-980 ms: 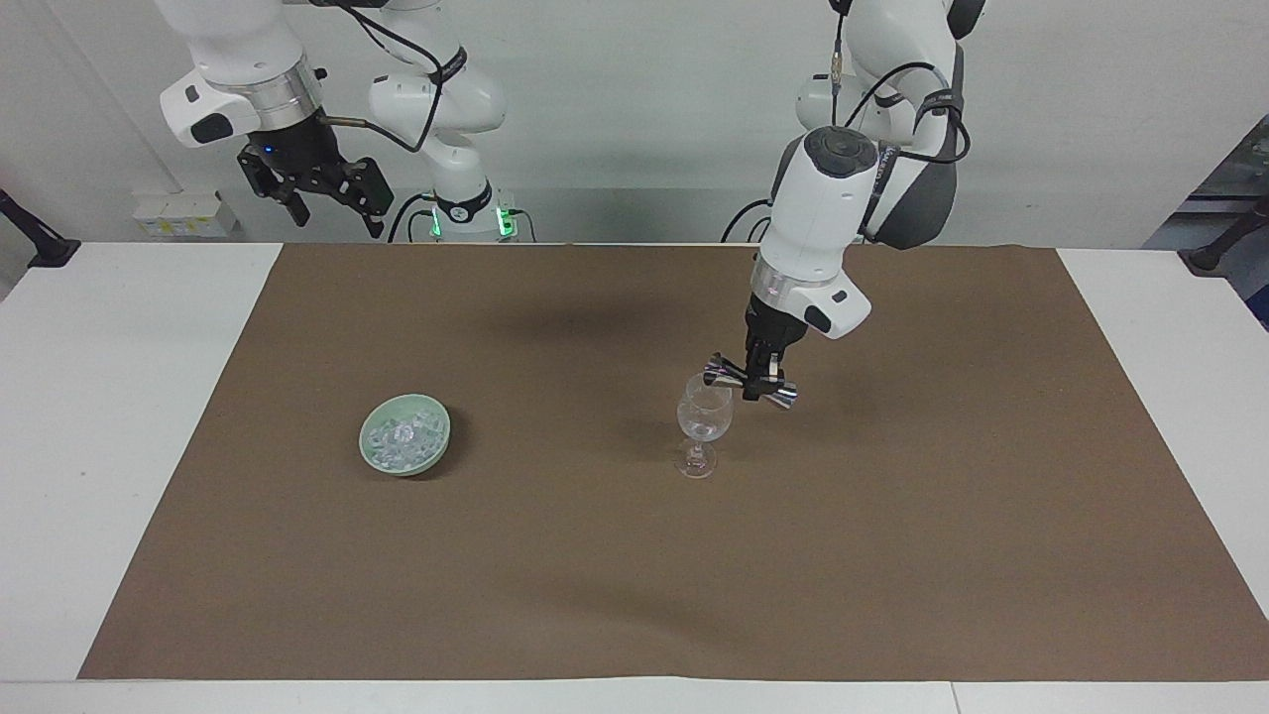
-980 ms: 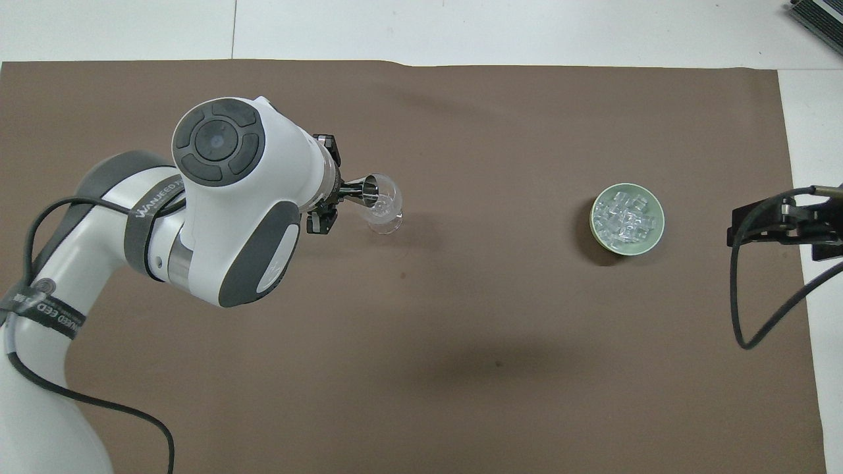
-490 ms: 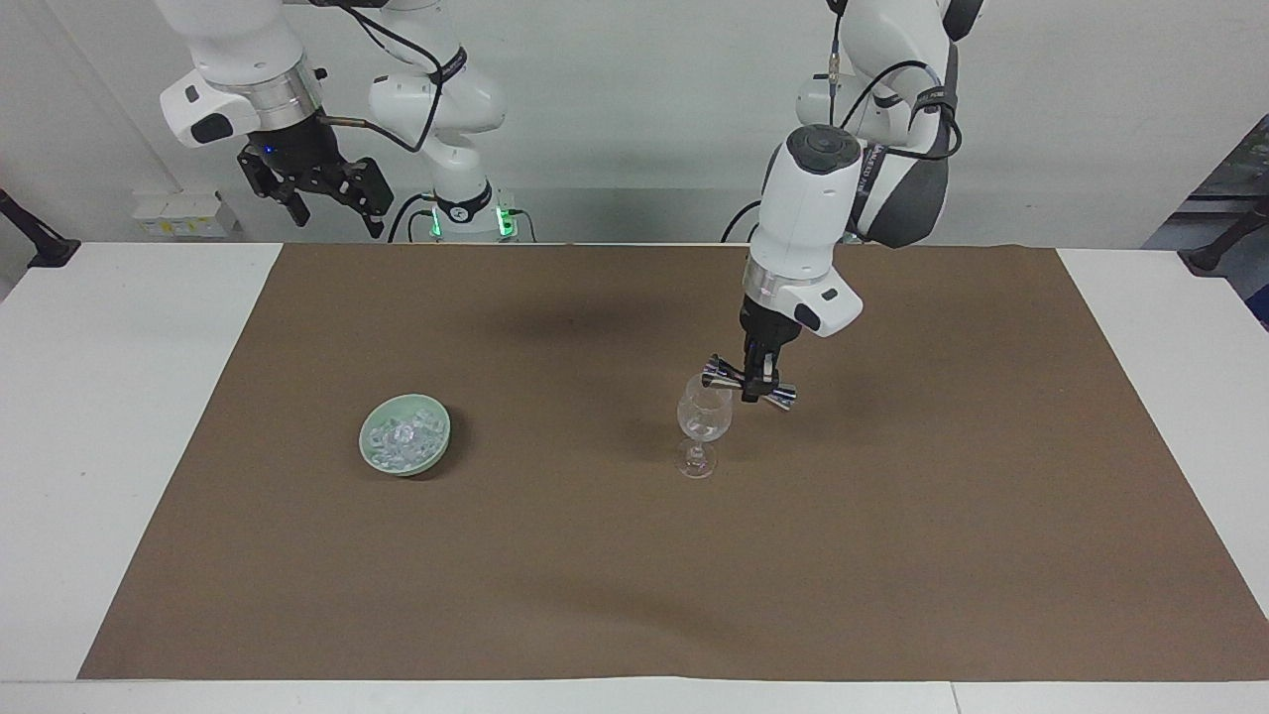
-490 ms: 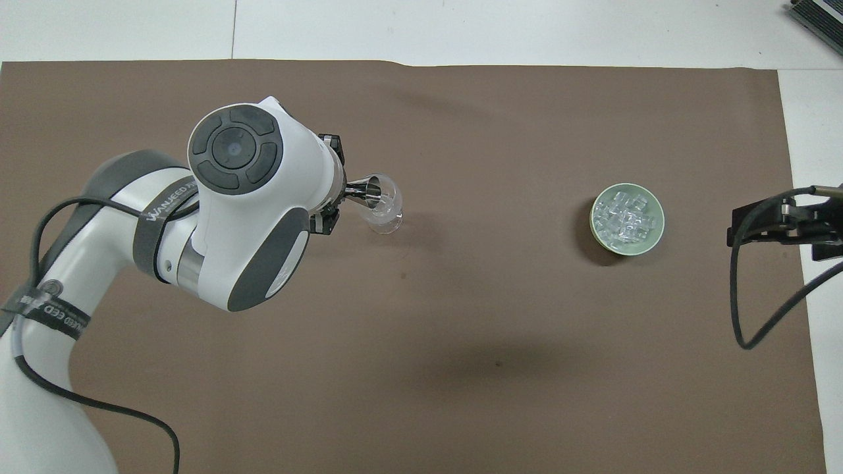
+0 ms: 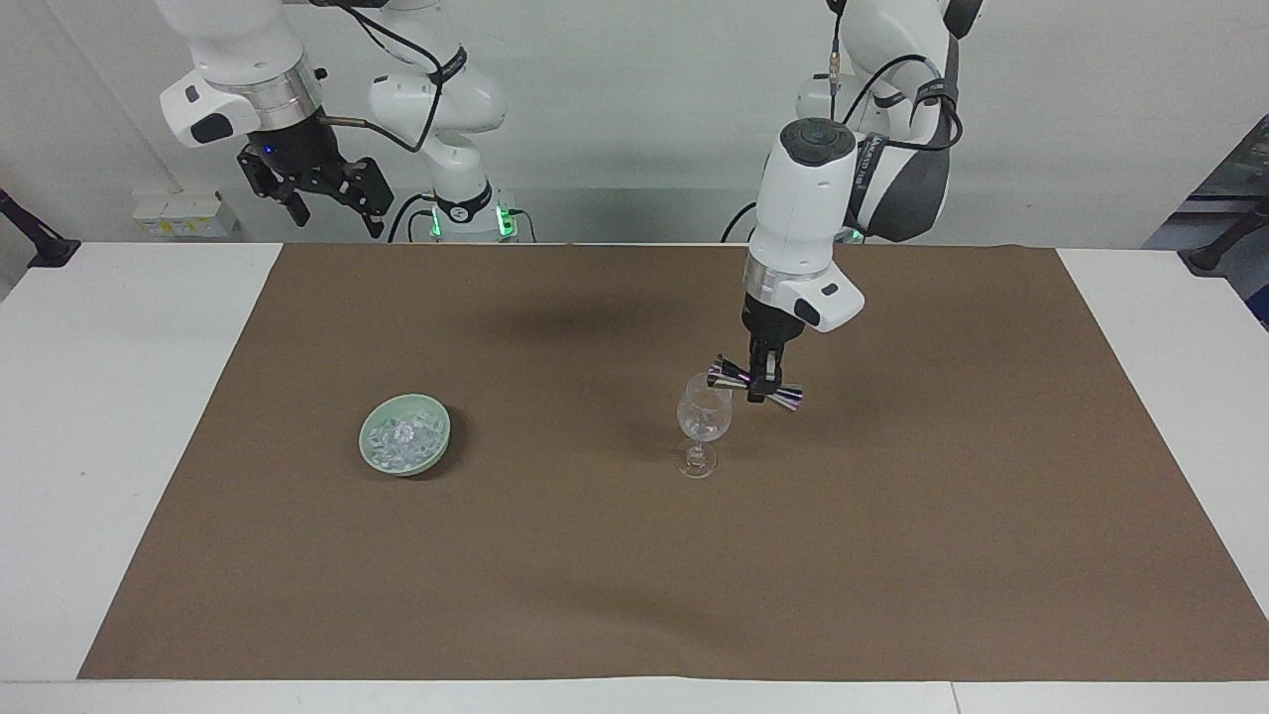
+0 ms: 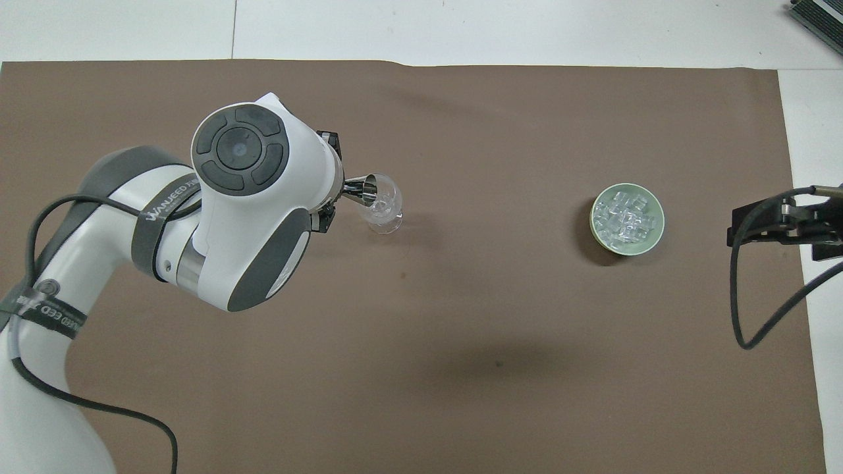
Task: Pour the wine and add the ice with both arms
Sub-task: 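Hold the silver cup tilted, pouring into the wine glass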
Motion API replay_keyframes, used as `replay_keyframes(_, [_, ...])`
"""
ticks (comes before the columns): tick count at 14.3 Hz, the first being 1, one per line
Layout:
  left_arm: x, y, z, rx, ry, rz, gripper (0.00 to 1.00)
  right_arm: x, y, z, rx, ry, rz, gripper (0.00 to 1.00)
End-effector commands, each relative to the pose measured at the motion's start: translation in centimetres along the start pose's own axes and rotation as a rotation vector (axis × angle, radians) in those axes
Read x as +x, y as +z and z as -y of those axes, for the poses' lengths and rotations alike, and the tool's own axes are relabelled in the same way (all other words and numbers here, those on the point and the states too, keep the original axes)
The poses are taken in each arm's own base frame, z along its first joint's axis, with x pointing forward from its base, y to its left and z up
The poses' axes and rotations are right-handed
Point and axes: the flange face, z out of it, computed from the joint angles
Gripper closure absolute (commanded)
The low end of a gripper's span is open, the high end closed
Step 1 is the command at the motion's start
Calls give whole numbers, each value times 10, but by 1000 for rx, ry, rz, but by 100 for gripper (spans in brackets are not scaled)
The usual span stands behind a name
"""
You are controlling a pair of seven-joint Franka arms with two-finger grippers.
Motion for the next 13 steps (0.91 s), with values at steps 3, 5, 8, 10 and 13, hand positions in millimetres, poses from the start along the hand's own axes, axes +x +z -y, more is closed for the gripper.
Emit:
replay_keyframes(3, [-10, -4, -2, -11, 28, -60, 100, -2, -2, -5, 21, -20, -1, 0])
replay_keyframes(5, [-9, -3, -1, 0, 33, -74, 100, -2, -2, -5, 21, -20, -1, 0])
replay_keyframes(8, [-8, -3, -1, -4, 41, -91, 100, -2, -2, -5, 21, -20, -1, 0])
replay_keyframes(10, [-8, -5, -1, -5, 37, -86, 100, -2, -2, -5, 21, -20, -1, 0])
replay_keyframes(13, [-8, -7, -7, -9, 34, -88, 100, -2, -2, -5, 21, -20, -1, 0])
